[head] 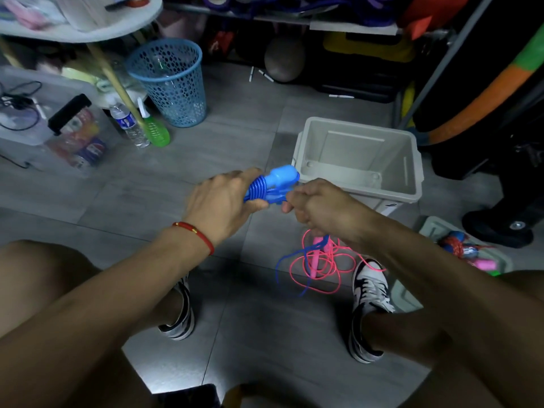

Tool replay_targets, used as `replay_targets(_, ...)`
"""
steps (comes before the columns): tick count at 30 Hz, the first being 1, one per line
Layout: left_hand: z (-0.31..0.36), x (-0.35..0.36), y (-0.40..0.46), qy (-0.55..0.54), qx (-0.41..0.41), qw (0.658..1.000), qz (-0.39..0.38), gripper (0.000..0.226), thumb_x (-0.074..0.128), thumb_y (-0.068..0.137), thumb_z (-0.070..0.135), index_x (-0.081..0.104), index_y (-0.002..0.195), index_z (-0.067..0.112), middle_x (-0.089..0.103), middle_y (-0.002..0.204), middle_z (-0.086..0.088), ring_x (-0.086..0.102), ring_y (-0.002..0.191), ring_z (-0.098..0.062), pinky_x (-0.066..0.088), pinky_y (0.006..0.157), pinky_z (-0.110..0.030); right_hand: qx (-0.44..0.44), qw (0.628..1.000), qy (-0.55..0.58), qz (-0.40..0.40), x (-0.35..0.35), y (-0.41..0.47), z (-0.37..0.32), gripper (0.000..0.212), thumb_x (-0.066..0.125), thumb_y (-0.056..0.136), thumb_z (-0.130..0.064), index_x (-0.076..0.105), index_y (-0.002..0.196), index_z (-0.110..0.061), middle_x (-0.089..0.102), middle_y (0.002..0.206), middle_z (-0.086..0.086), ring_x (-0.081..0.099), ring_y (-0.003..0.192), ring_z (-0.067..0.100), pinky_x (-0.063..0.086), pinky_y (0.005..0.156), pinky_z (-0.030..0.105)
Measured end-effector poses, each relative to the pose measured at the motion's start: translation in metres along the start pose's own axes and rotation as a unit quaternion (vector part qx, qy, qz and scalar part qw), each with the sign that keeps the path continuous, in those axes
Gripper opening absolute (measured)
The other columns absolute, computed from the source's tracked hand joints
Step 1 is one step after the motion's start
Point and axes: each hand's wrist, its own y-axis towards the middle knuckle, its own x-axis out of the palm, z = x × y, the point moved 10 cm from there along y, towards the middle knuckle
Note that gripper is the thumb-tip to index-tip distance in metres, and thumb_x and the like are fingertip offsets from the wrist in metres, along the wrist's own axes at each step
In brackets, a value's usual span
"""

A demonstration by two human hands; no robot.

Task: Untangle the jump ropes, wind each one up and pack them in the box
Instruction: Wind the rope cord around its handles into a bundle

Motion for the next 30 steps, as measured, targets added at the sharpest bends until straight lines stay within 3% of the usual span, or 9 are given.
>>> replay_targets(4,0.022,0.018,-0.008,0.034,0.063,0.996,-0.056,0.048,0.065,0.085,0.054,0.056,0.125,0.031,0.067,0.109,-0.001,0.064,0.102,-0.032,0.048,0.075,-0.037,-0.111,0.966,-0.235,0.015,-0.006,-0.008,-0.027,0.024,0.064,0.091,-0.025,0.063,0.070,-0.012,0.049,0.055,-0.004,0.045,0.047,0.006,0.033,0.046,0.018)
replay_targets(6,0.032,0.020,-0.011,0.014,0.100,0.993,-0.059,0.047,0.063,0.083,0.060,0.057,0.120,0.030,0.067,0.105,0.001,0.064,0.100,-0.031,0.048,0.075,-0.036,-0.150,0.940,-0.304,0.051,-0.016,-0.009,-0.034,0.021,0.066,0.088,-0.030,0.065,0.074,-0.014,0.060,0.065,-0.001,0.054,0.061,0.009,0.048,0.060,0.028)
replay_targets(9,0.039,0.012,-0.014,-0.010,0.125,0.992,-0.034,0.053,0.050,0.078,0.077,0.060,0.106,0.032,0.068,0.094,0.007,0.065,0.090,-0.026,0.046,0.068,-0.033,-0.171,0.925,-0.331,0.071,-0.033,-0.007,-0.034,0.019,0.067,0.089,-0.043,0.065,0.086,-0.024,0.062,0.072,-0.005,0.056,0.073,0.017,0.050,0.074,0.037)
replay_targets(13,0.050,0.006,-0.017,-0.053,0.178,0.981,-0.049,0.042,0.057,0.079,0.069,0.058,0.092,0.028,0.063,0.082,0.008,0.062,0.083,-0.023,0.045,0.065,-0.032,-0.211,0.919,-0.331,0.032,-0.033,-0.011,-0.037,0.015,0.070,0.086,-0.050,0.064,0.089,-0.036,0.061,0.069,-0.016,0.053,0.070,0.003,0.047,0.072,0.033)
replay_targets(15,0.056,0.002,-0.021,-0.083,0.204,0.973,-0.072,0.038,0.066,0.079,0.063,0.056,0.086,0.027,0.056,0.076,0.011,0.058,0.077,-0.018,0.046,0.065,-0.033,-0.212,0.932,-0.294,-0.007,-0.030,-0.010,-0.036,0.012,0.075,0.084,-0.045,0.068,0.081,-0.036,0.062,0.070,-0.019,0.056,0.070,0.003,0.047,0.071,0.030)
replay_targets(19,0.064,0.004,-0.028,-0.157,0.195,0.957,-0.144,0.038,0.080,0.071,0.058,0.060,0.089,0.031,0.058,0.076,0.011,0.056,0.074,-0.013,0.049,0.069,-0.035,-0.214,0.961,-0.137,-0.111,-0.022,-0.010,-0.032,0.014,0.081,0.076,-0.033,0.078,0.080,-0.021,0.066,0.086,0.004,0.062,0.070,0.004,0.052,0.073,0.027)
replay_targets(23,0.057,-0.006,-0.026,-0.332,0.131,0.919,-0.168,0.041,0.089,0.066,0.043,0.063,0.093,0.025,0.065,0.078,0.001,0.060,0.069,-0.016,0.051,0.067,-0.036,-0.201,0.973,0.028,-0.111,-0.034,-0.006,-0.025,0.017,0.079,0.077,-0.025,0.078,0.089,-0.012,0.071,0.082,0.014,0.062,0.074,0.011,0.051,0.069,0.022)
replay_targets(27,0.039,-0.021,-0.015,-0.499,0.058,0.858,-0.110,0.040,0.087,0.070,0.021,0.064,0.098,0.003,0.066,0.085,-0.013,0.056,0.077,-0.011,0.048,0.071,-0.027,-0.184,0.967,0.158,-0.076,-0.036,0.003,-0.012,0.009,0.067,0.088,-0.001,0.072,0.095,-0.003,0.073,0.082,0.007,0.063,0.074,0.016,0.052,0.072,0.026)
replay_targets(30,0.022,-0.019,-0.011,-0.563,-0.025,0.825,-0.047,0.032,0.082,0.078,0.009,0.065,0.101,-0.005,0.070,0.076,0.004,0.059,0.069,0.000,0.046,0.067,-0.013,-0.166,0.967,0.155,-0.112,-0.013,0.004,-0.006,0.015,0.059,0.099,-0.015,0.074,0.095,-0.014,0.061,0.072,0.007,0.034,0.062,0.027,0.035,0.059,0.033)
